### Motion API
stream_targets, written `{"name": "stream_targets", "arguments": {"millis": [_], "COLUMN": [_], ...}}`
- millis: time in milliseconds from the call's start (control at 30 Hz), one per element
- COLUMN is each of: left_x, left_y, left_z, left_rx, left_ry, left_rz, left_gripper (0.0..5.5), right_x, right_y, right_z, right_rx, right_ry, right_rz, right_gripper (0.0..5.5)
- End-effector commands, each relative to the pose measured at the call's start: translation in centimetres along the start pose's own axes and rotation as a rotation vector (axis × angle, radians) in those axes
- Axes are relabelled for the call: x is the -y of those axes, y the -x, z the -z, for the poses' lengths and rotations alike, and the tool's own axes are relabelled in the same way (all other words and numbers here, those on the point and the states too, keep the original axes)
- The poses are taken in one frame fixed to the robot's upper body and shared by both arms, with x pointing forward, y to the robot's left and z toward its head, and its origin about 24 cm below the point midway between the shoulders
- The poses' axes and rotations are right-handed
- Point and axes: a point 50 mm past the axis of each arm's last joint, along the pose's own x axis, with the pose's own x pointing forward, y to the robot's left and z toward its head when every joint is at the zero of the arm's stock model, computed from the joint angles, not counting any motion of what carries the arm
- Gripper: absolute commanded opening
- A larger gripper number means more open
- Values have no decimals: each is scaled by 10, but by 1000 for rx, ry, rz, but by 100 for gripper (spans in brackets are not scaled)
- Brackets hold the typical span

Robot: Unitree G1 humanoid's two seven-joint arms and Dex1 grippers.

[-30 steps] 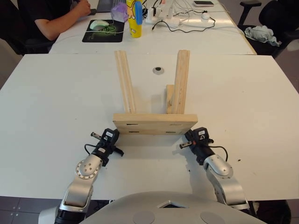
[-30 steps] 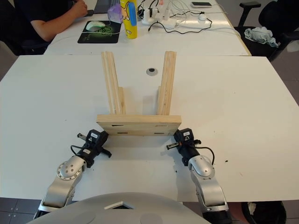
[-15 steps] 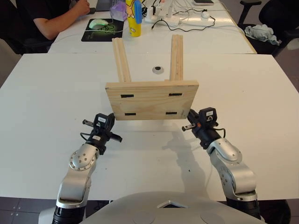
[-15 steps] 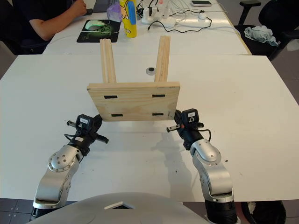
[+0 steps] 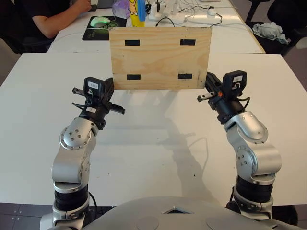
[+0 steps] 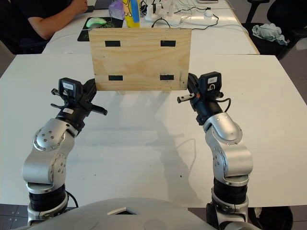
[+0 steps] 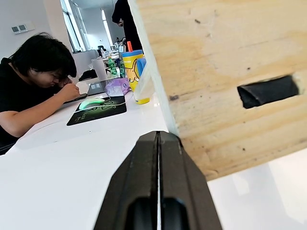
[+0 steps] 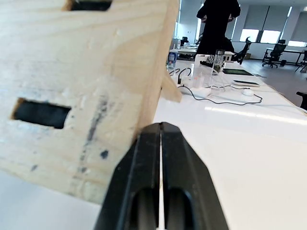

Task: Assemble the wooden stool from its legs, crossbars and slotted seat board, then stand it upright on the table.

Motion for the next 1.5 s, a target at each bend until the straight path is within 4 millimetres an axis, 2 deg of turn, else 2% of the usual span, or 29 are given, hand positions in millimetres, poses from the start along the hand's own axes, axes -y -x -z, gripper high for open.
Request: {"name": "stream_targets", "arguments": {"millis": [33, 133, 267, 433, 533, 633, 700, 800, 900, 1000, 1200, 1500], "left_x": [2, -18, -39, -47, -44, -37, -29, -14, -5, 5, 7, 26], "left_y": [-20, -36, -51, -67, -71, -65, -59, -57, -61, -68, -67, -71], "left_z": [-25, -19, 6, 23, 23, 36, 44, 45, 38, 36, 23, 26], "left_rx": [98, 52, -41, -44, -2, 58, 97, 185, 268, 302, 406, 398], "left_ry": [-25, -116, -167, -128, -133, -113, -89, -31, -13, -5, -47, -34], "left_rz": [117, 97, 49, -20, -42, -86, -147, -245, -298, -271, -222, -135], "left_gripper": [0, 0, 0, 0, 0, 0, 0, 0, 0, 0, 0, 0], "right_x": [-12, -3, 11, 25, 34, 39, 37, 29, 19, 16, 19, -7], "right_y": [-21, -36, -50, -80, -81, -73, -70, -67, -70, -74, -86, -108], "right_z": [-18, -9, 8, 22, 31, 50, 64, 79, 81, 84, 85, 88], "right_rx": [77, 46, 16, 2, -8, -42, -65, -65, -18, -5, -24, -81], "right_ry": [-32, -13, -6, 3, 18, 16, -3, -64, -84, -77, -35, -6], "right_rz": [-128, -98, -46, 7, 40, 61, 71, 97, 117, 150, 164, 152], "right_gripper": [4, 4, 4, 4, 4, 4, 4, 4, 4, 4, 4, 4]}}
